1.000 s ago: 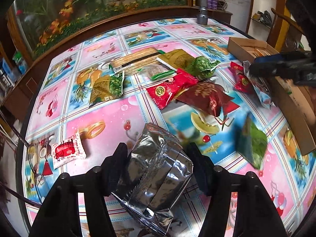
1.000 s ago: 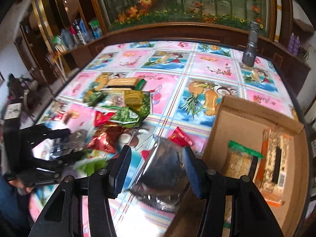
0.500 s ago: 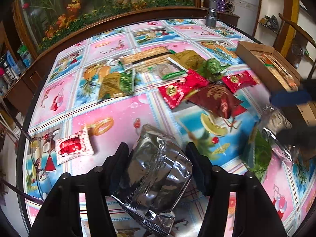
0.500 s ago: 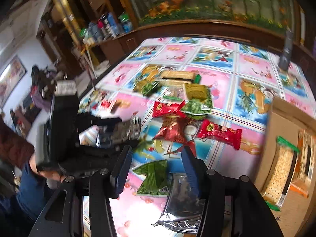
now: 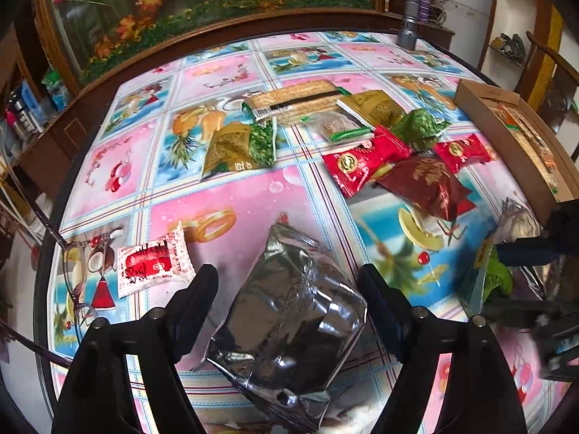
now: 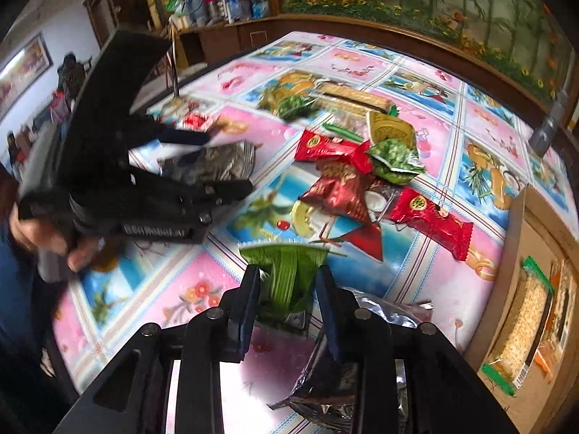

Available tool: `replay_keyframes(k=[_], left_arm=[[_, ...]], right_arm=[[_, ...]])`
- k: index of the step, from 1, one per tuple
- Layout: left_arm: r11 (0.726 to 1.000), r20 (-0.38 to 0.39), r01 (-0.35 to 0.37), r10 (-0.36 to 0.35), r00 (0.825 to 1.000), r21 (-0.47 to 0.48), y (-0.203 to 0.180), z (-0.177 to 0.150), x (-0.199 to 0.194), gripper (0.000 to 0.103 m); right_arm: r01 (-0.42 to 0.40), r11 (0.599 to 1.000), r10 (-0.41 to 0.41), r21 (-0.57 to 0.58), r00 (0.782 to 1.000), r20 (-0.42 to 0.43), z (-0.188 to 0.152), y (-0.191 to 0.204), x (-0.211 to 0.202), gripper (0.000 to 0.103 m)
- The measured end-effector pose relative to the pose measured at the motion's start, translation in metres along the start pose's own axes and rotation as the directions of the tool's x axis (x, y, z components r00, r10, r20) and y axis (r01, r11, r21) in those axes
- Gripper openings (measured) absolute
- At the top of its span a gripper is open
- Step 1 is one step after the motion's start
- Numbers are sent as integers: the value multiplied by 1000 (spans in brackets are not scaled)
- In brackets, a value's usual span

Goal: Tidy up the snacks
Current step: 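Grasp the green snack packet with the right gripper while the left holds the silver bag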

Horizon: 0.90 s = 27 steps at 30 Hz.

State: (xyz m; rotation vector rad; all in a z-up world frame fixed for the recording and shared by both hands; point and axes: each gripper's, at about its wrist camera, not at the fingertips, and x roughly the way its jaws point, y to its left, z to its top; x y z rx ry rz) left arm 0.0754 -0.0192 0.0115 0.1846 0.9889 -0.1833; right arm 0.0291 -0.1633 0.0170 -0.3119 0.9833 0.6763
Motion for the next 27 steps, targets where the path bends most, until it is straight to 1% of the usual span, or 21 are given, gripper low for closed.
replay_keyframes(k=[1, 2, 3, 4, 7, 11, 14, 19, 20, 22, 27], left_arm=[[1000, 3, 1, -1, 1000, 6, 0, -1, -1, 78], [1000, 5, 9, -9, 1000, 13, -1, -1, -1, 71], [1000, 7, 28, -28, 1000, 11, -1, -2, -3, 60], [999, 7, 32, -32, 999, 13, -3, -2, -4, 59], [999, 26, 7, -8, 1000, 46, -10, -4, -6, 55], [1000, 31, 24, -24, 999, 9, -5, -1, -7, 54], [999, 37, 40, -39, 999, -17, -1, 1, -8, 53], [997, 59, 56, -53, 997, -54, 2, 3, -11, 49], [997, 68, 60, -56, 996, -58, 3, 4, -13, 47], [996, 72, 66, -62, 995, -64, 3, 5, -14, 46], [998, 70, 36, -33, 997, -43, 0, 5, -12, 46]], right_arm=[[2, 1000, -2, -2, 1000, 1, -1, 1, 1, 35], [1, 1000, -1, 6, 1000, 8, -1, 2, 1, 35], [-2, 1000, 2, 19, 1000, 11, -1, 1, 1, 35], [-5, 1000, 5, 30, 1000, 15, 0, -1, 2, 33], [-16, 998, 14, 59, 999, 34, 1, -4, 3, 30], [-19, 995, 12, 100, 998, 70, 3, -10, -2, 28], [-44, 989, 28, 142, 993, 113, 5, -17, -10, 28], [-59, 980, 28, 190, 986, 163, 6, -27, -19, 28], [-60, 978, 26, 202, 985, 169, 7, -30, -20, 28], [-62, 975, 24, 213, 984, 176, 6, -34, -22, 28], [-55, 976, 17, 209, 984, 176, 8, -33, -20, 28]])
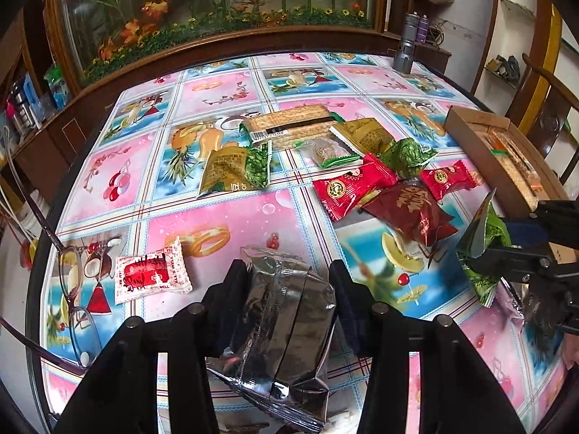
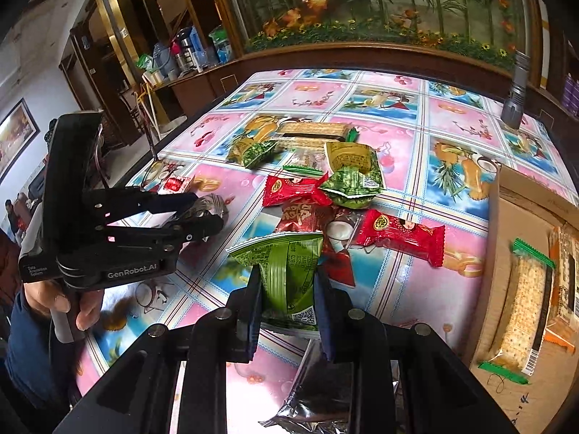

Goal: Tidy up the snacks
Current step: 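Lift the silver bag with the left gripper while the right lifts the green packet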

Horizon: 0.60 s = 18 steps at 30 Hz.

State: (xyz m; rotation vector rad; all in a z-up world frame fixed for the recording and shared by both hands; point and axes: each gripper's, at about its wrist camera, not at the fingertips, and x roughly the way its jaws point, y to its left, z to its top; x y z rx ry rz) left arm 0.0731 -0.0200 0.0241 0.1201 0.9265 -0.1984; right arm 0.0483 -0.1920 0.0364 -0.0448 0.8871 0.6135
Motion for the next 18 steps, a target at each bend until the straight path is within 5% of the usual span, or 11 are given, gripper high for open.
replay_keyframes(k=[7, 11, 16, 18], left_arm=[[1000, -4, 13, -13, 1000, 8, 0, -4, -1, 53], [999, -25, 35, -35, 999, 1, 0, -13, -3, 79], [998, -27, 0, 1, 1000, 60, -10, -22, -2, 78], [998, -23, -3, 5, 1000, 59, -10, -24, -1, 68]], right_arm=[[1, 1000, -1, -5, 1000, -3, -2, 1, 1, 28], [0, 1000, 0, -9, 1000, 1, -3, 1, 1, 28], [-3, 1000, 3, -1, 1000, 0, -3, 1, 0, 28], [-3, 1000, 3, -1, 1000, 0, -3, 1, 0, 28]])
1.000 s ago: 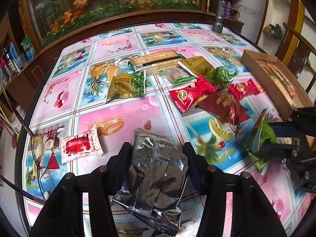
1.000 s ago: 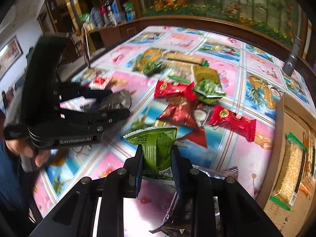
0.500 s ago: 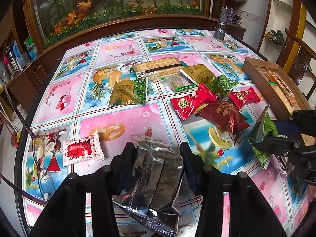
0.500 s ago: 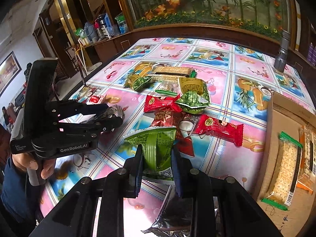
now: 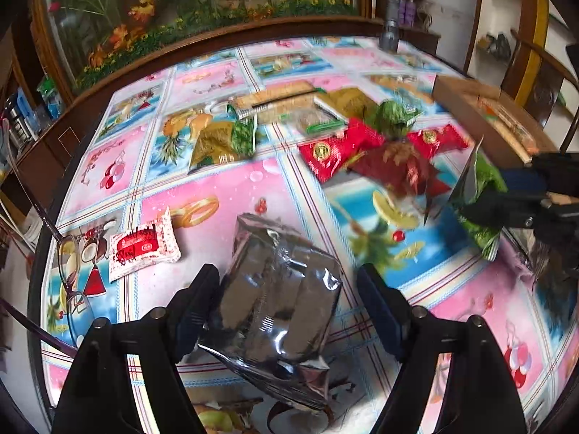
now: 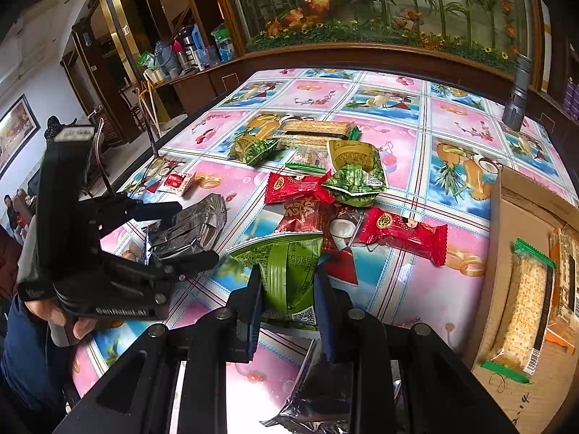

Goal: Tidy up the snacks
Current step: 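Lift the silver bag with the left gripper while the right lifts the green packet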

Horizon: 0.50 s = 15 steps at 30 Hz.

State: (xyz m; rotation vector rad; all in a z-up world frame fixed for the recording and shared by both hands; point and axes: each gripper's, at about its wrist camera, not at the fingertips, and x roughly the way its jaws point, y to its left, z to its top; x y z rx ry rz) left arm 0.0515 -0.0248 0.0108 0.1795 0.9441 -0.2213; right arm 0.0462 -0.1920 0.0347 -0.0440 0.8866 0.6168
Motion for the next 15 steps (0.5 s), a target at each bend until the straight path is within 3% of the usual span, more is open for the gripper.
replay_keyframes(k=[2, 7, 15], left_arm=[[999, 0, 26, -26, 1000, -24, 5, 1, 0, 60], [997, 14, 4, -3, 1000, -76, 10, 4, 2, 58], [988, 111, 70, -55, 992, -141, 13, 11, -11, 57]], right_arm=[[0, 1000, 0, 2, 1000, 2, 0, 0, -1, 28], [2, 1000, -2, 15, 1000, 13, 1, -2, -3, 28], [14, 998, -17, 53, 999, 48, 3, -10, -11, 28]])
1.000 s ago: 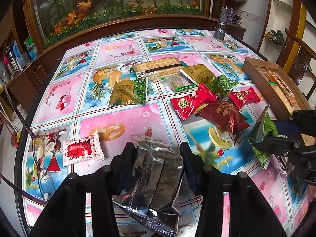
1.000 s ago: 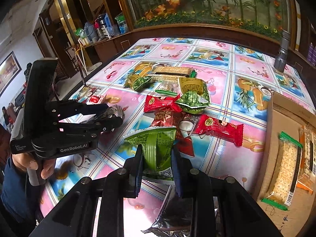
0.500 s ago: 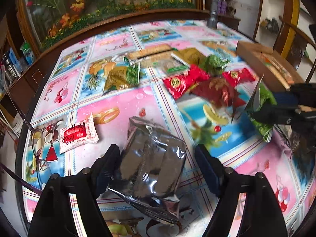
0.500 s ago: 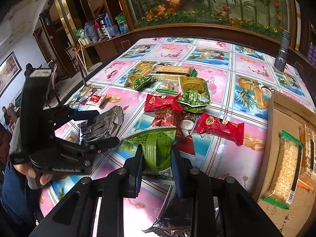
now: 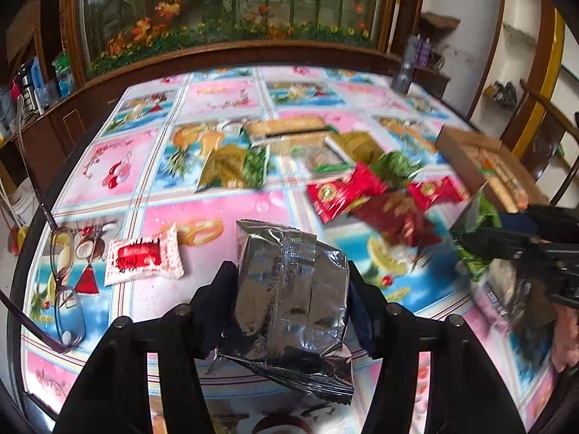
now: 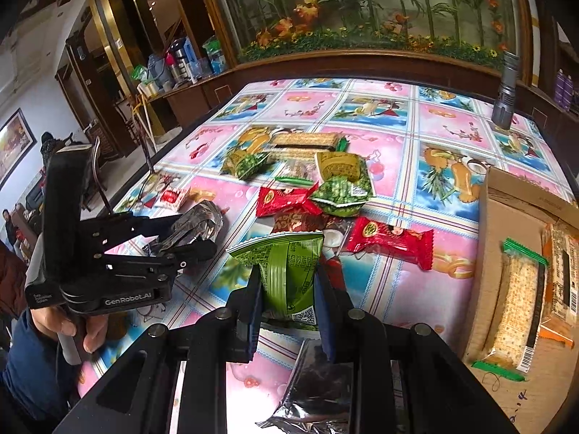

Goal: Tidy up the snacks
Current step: 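Lift the silver bag with the left gripper while the right lifts the green packet, then carry the silver bag with the left gripper while the right carries the green packet into the box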

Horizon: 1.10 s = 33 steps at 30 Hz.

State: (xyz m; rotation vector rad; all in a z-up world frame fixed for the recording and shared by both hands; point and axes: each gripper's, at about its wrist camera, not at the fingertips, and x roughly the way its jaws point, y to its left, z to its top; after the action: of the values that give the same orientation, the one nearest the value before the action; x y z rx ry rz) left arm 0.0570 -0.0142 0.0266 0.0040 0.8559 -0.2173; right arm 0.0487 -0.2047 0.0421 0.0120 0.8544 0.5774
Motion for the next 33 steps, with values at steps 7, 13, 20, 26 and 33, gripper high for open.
replay_keyframes(k=[7, 13, 20, 26, 33], left_arm=[[999, 53, 23, -21, 998, -31, 1, 5, -9, 58], [996, 66, 72, -68, 996, -54, 2, 7, -12, 58], [997, 70, 75, -73, 995, -21, -7, 5, -14, 58], [995, 96, 104, -104, 990, 5, -24, 8, -23, 58], [980, 102, 192, -197, 975, 54, -76, 18, -27, 58]], right_arm=[[24, 998, -25, 56, 999, 23, 4, -15, -5, 28], [21, 995, -26, 95, 998, 50, 7, -26, -12, 28], [18, 994, -24, 110, 998, 51, 8, -30, -11, 28], [5, 986, -18, 169, 997, 77, 12, -47, -20, 28], [-9, 959, -32, 282, 989, 142, 15, -85, -45, 28]])
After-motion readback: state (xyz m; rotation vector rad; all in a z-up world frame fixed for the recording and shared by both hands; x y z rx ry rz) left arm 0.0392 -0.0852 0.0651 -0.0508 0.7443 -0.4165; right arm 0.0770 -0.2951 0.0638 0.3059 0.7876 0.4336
